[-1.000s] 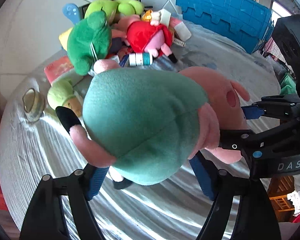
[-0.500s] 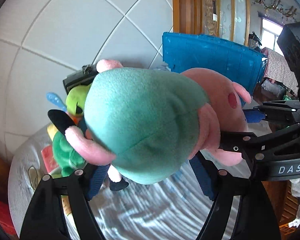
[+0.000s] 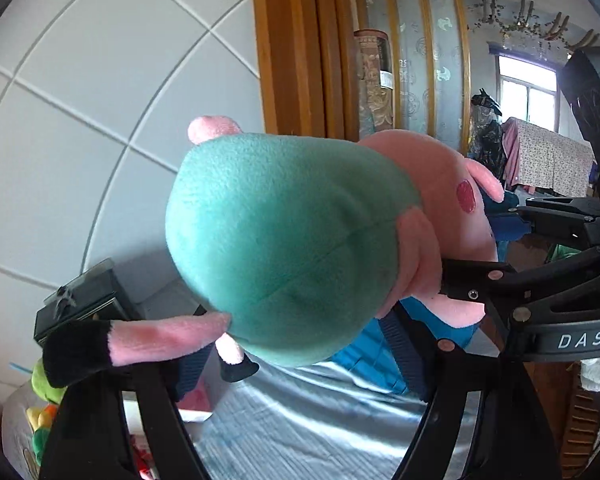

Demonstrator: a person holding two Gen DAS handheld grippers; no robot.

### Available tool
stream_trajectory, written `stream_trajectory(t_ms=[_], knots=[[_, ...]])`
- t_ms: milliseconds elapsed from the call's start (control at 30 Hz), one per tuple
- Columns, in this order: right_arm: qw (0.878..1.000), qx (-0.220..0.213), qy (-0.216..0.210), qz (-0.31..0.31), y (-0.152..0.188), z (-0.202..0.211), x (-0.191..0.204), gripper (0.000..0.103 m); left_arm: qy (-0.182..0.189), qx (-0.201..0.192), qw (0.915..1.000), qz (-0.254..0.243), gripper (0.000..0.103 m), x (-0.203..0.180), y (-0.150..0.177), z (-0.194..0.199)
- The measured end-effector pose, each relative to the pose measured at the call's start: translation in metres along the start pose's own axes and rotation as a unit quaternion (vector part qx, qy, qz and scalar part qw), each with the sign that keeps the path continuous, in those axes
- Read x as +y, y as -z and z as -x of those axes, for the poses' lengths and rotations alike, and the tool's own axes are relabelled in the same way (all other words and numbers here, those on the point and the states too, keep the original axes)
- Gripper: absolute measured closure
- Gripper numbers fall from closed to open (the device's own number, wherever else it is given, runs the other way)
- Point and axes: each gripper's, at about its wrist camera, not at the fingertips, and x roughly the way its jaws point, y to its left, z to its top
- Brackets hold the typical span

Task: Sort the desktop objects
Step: 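Carry the pig plush into the blue crate and open the right gripper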

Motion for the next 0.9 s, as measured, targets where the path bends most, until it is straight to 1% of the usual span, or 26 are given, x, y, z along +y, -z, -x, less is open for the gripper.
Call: stream_trajectory(t_ms=[67,133,233,367,500,567,667,700,733,767,833,867,900], knots=[[1.000,0.003,0.012,-0.009,-0.006,0.001,-0.043,0.042,0.012,0.013,0.9998,-0.009,0.025,-0.029,-0.026,-0.032],[0.999,0.012,0.017,-0.024,-0.011,-0.003,-0.082,0.041,0.022,0.032,0.9992,-0.013,0.025,-0.054,-0.045,-0.059],[0.998,0.033,0.017,-0.052,-0.012,-0.013,-0.137,0.041,0.036,0.065,0.9970,-0.024,0.025,-0.088,-0.065,-0.100],[0.995,0.063,0.017,-0.076,-0.005,-0.028,-0.199,0.041,0.048,0.121,0.9910,-0.030,0.025,-0.126,-0.086,-0.151],[0.991,0.089,0.023,-0.102,0.004,-0.045,-0.250,0.041,0.055,0.174,0.9831,-0.022,0.025,-0.150,-0.093,-0.189],[0.988,0.098,0.035,-0.117,0.008,-0.054,-0.267,0.041,0.057,0.194,0.9791,-0.027,0.025,-0.162,-0.096,-0.200],[0.983,0.114,0.053,-0.131,0.013,-0.066,-0.286,0.042,0.052,0.211,0.9756,-0.033,0.025,-0.176,-0.097,-0.209],[0.982,0.119,0.055,-0.133,0.014,-0.069,-0.292,0.044,0.053,0.214,0.9748,-0.033,0.025,-0.184,-0.098,-0.214],[0.982,0.124,0.060,-0.132,0.012,-0.074,-0.298,0.044,0.057,0.216,0.9743,-0.033,0.025,-0.186,-0.098,-0.214],[0.981,0.127,0.069,-0.128,0.012,-0.078,-0.302,0.044,0.056,0.216,0.9742,-0.033,0.025,-0.185,-0.091,-0.210],[0.981,0.133,0.087,-0.115,0.012,-0.080,-0.301,0.043,0.055,0.213,0.9750,-0.031,0.025,-0.183,-0.091,-0.207],[0.980,0.135,0.100,-0.106,0.012,-0.080,-0.300,0.043,0.055,0.210,0.9758,-0.028,0.025,-0.181,-0.086,-0.201],[0.980,0.135,0.108,-0.098,0.013,-0.078,-0.296,0.039,0.055,0.207,0.9765,-0.026,0.025,-0.182,-0.086,-0.197]])
